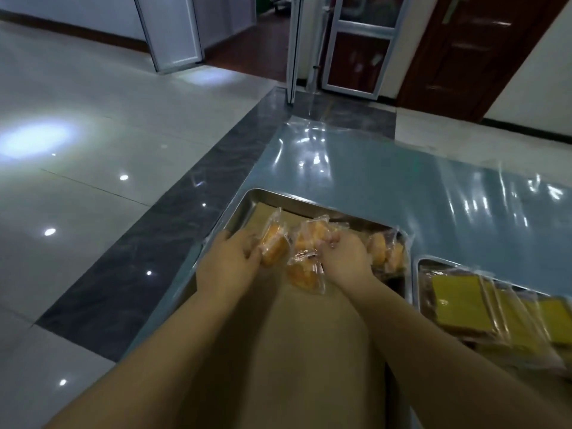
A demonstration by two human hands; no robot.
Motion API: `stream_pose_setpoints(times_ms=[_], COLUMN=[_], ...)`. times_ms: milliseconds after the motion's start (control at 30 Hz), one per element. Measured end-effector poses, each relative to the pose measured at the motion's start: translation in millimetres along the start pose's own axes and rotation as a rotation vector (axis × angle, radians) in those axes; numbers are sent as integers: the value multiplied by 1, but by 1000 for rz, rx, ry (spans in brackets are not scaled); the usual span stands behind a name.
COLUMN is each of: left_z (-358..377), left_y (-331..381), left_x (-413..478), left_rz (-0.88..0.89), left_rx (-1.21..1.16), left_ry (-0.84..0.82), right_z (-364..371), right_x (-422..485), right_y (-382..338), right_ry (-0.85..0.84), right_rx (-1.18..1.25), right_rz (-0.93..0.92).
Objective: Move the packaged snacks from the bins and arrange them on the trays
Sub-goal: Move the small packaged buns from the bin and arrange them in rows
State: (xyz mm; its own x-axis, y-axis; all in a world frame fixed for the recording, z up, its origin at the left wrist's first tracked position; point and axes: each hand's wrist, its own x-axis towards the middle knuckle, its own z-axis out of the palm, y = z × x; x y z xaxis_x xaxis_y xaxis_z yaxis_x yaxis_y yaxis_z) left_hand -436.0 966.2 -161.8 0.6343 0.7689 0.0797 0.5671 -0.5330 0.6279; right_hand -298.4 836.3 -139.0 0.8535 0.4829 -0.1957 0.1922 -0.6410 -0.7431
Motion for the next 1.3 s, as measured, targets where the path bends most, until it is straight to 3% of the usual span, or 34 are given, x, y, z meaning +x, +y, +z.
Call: stream_pose_setpoints(times_ms=[367, 633, 900, 1300], left_z=[77, 59, 12, 0], left_y=[-23, -19, 7, 107], left_x=[81, 80, 18, -151], left_rz=[139, 163, 118, 448], left_rx=[29, 13, 119, 214], left_ry=[-37, -80, -21, -196], right_z=[34, 28, -33, -154], right_x=[84, 75, 5, -170], right_y=[11, 13, 10, 91], right_ry=[-86, -69, 31, 84], right_rx=[-94, -133, -325, -668], right_rz=[87, 43, -120, -352])
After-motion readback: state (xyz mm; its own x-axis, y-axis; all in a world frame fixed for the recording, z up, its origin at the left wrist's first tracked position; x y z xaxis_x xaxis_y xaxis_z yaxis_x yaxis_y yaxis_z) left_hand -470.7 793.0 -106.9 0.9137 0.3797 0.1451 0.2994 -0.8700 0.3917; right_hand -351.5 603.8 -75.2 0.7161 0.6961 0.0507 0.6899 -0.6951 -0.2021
